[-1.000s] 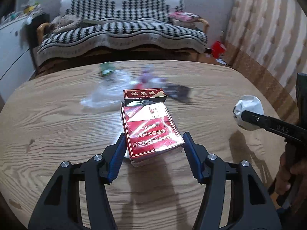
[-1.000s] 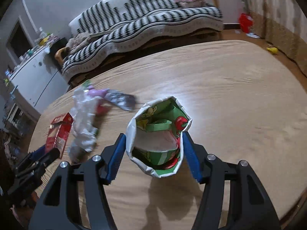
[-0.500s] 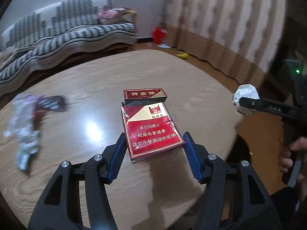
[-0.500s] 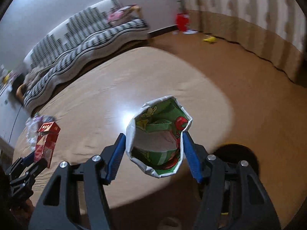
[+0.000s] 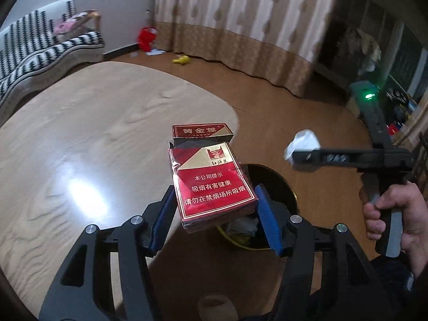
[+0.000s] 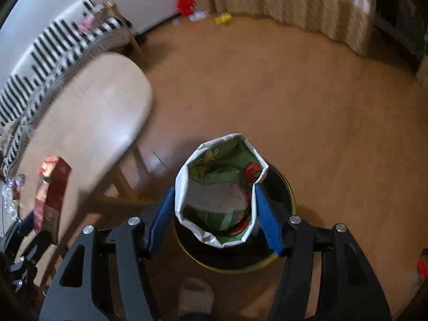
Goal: Collect trash
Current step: 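Carry both items over the bin and open the right tool to drop the paper bag, then open the left tool over the bin to drop the red cigarette pack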
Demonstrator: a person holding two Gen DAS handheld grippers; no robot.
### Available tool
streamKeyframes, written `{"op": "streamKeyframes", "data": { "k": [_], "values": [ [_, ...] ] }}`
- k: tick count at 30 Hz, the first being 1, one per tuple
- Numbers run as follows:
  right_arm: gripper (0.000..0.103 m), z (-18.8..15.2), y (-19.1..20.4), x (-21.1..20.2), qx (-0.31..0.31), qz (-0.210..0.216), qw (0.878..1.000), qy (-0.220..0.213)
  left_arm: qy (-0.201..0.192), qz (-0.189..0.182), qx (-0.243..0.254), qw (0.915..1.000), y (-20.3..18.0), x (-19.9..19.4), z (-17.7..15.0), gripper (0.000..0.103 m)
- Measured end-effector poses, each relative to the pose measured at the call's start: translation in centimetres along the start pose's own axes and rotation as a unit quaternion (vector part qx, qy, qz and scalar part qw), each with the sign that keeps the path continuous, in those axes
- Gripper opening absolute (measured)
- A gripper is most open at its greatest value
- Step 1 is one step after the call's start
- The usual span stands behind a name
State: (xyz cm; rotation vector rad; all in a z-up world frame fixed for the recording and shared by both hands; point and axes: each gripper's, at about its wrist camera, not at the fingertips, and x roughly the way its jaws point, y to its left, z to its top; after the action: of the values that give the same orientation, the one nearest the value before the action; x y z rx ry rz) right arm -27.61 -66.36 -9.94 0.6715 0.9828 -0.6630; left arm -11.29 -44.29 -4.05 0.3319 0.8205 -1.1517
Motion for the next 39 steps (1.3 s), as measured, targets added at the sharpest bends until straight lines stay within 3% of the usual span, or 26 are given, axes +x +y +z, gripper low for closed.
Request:
{"op": "streamKeyframes", "data": {
  "k": [2, 5, 22, 26, 28, 39],
  "values": [
    [0.060, -0.4, -0.8, 1.4, 0.005, 0.001, 0.999, 0.034, 0.005, -0.005, 0.005, 1.0000, -0.7, 0.9, 0.0, 0.058],
    [0.060, -0.7, -1.6, 2.1, 0.007, -0.002, 0.999, 0.045, 0.013, -0.012, 0.006, 0.9998, -1.2, 2.3, 0.2, 0.058],
    [0.061, -0.4, -1.6, 1.7, 0.008, -0.001, 0.999, 0.037, 0.021, -0.024, 0.009, 0.9994, -1.9, 3.9, 0.9, 0.058],
    [0.066, -0.3, -1.7, 1.5, 0.011, -0.003, 0.999, 0.030, 0.023, -0.023, 0.012, 0.9994, -2.1, 3.9, 0.7, 0.058],
    [0.075, -0.1, -1.8, 1.3, 0.015, 0.001, 1.000, 0.027, 0.023, -0.023, 0.013, 0.9994, -2.2, 3.8, 0.8, 0.058],
    [0.080, 0.2, -2.6, 0.6, 0.036, 0.000, 0.999, 0.012, 0.037, -0.034, 0.027, 0.9984, -3.8, 5.2, 0.6, 0.058]
  ]
}}
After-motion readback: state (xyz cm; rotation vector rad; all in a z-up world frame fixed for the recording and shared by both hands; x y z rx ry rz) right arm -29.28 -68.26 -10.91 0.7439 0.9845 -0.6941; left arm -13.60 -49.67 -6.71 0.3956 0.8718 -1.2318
